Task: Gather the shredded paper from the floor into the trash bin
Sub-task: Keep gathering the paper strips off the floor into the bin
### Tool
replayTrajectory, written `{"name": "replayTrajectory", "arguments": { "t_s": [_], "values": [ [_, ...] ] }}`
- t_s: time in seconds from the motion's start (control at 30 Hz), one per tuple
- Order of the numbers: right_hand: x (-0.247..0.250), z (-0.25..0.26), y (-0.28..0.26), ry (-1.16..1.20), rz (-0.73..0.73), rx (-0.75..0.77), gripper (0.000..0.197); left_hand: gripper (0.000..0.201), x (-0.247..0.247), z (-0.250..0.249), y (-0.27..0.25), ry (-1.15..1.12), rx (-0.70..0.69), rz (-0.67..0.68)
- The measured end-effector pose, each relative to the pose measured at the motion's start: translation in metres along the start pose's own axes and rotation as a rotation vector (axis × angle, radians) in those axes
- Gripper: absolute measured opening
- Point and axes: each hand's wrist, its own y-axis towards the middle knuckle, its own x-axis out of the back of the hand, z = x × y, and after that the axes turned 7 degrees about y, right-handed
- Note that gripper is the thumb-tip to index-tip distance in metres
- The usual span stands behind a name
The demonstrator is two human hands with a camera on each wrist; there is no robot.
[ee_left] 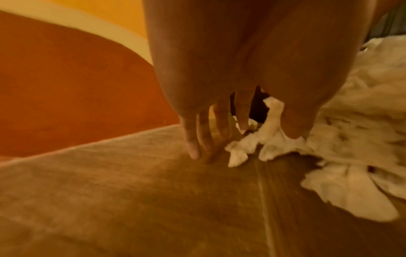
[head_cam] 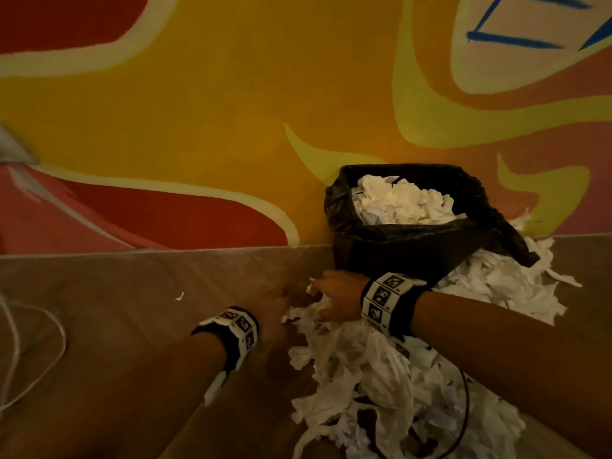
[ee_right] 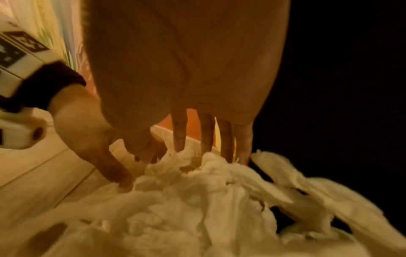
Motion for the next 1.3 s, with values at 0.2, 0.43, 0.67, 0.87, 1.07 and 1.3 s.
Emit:
{"name": "replayTrajectory", "arguments": {
  "t_s": [0.2,0.43,0.67,0.87,1.07,1.3],
  "values": [
    [-0.01,0.0,0.024,-0.043,0.094,-0.044,0.048,0.08,-0.037,0.002,0.015,0.111,0.183,-0.065],
    [-0.011,0.005,0.034,0.017,0.116,-0.046,0.031,0.036,-0.043,-0.003,0.015,0.036,0.139,-0.104],
    [-0.012,0.002,0.038,0.154,0.016,-0.049,0.034,0.037,-0.028,0.008,-0.004,-0.247,0.067,-0.195],
    [-0.011,0.009,0.052,0.154,-0.063,-0.078,0.021,0.033,-0.018,0.022,-0.009,-0.382,0.158,-0.301],
    [-0.015,0.012,0.065,0.05,-0.072,-0.24,0.04,0.037,-0.019,0.043,-0.023,-0.578,0.262,-0.322],
    [-0.017,0.008,0.059,0.068,0.126,-0.29,0.054,0.041,-0.027,0.057,-0.035,-0.663,0.292,-0.248]
  ]
}}
